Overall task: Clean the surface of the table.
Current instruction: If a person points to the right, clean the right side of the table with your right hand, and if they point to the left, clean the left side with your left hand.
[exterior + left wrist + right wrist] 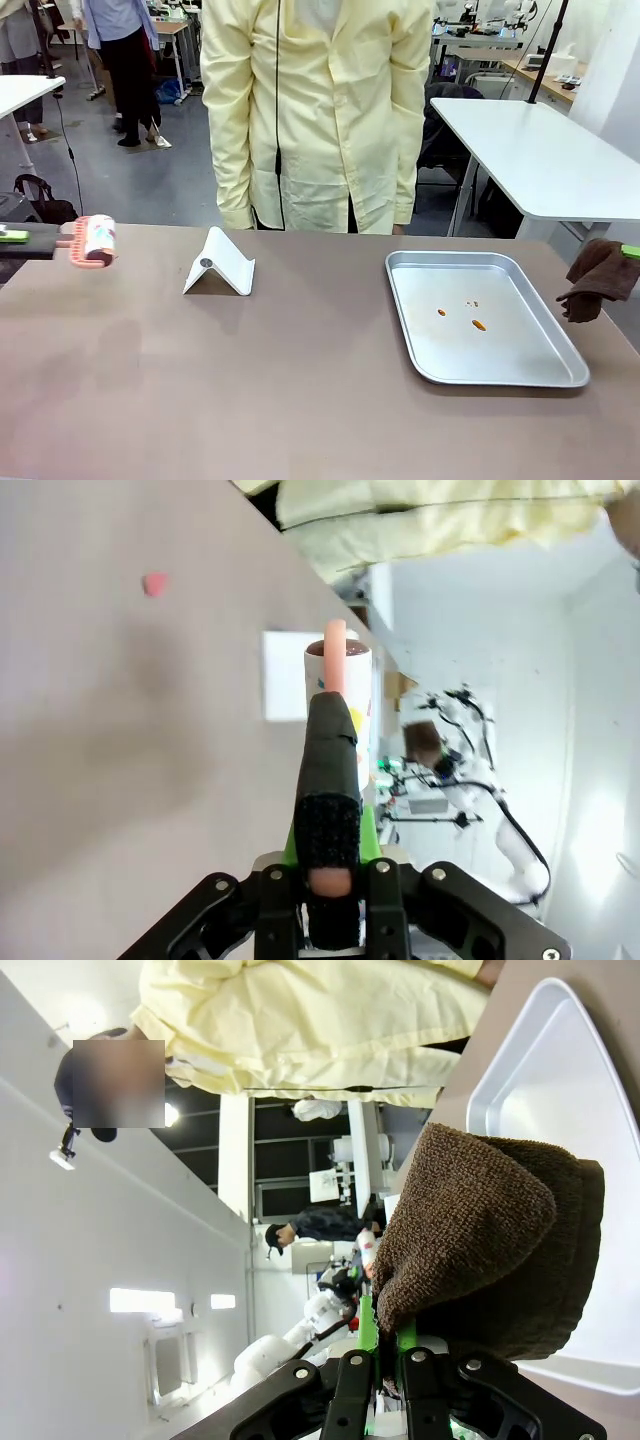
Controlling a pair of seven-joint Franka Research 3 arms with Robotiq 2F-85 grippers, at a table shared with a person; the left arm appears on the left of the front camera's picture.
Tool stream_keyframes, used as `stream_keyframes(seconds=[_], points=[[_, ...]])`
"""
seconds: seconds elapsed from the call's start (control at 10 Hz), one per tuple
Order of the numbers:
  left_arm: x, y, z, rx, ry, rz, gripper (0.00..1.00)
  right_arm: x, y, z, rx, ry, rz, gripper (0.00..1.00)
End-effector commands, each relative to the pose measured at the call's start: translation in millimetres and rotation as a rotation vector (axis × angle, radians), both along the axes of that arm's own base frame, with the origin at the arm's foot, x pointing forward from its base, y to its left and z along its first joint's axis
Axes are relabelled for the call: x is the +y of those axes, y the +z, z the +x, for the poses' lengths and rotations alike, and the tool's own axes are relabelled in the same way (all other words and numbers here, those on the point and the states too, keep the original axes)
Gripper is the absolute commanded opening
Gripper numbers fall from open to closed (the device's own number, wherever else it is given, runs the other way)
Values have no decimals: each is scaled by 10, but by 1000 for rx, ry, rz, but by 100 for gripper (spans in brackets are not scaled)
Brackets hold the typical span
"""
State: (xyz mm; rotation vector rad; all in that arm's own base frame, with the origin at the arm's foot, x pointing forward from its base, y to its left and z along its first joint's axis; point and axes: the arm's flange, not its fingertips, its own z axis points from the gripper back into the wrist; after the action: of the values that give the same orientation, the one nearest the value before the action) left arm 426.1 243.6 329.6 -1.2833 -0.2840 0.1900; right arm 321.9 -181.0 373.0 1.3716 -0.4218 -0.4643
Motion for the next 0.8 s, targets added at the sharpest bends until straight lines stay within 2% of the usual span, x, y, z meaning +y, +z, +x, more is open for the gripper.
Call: stream_keyframes(seconds=[0.0, 0.2, 0.4, 0.5, 0.7], points=[[208, 23, -405, -35, -83, -48, 22, 10, 70, 0, 17, -6, -2, 0], [503, -46, -798, -37, -115, -101, 22, 10, 70, 0, 17, -6, -2, 0], [692, -164, -1088, -46, -63, -113, 22, 10, 70, 0, 17, -6, -2, 0], [510, -37, -916, -24, -83, -97, 22, 10, 70, 0, 17, -6, -2, 0], [510, -37, -916, -24, -83, -97, 22, 10, 70, 0, 17, -6, -2, 0]])
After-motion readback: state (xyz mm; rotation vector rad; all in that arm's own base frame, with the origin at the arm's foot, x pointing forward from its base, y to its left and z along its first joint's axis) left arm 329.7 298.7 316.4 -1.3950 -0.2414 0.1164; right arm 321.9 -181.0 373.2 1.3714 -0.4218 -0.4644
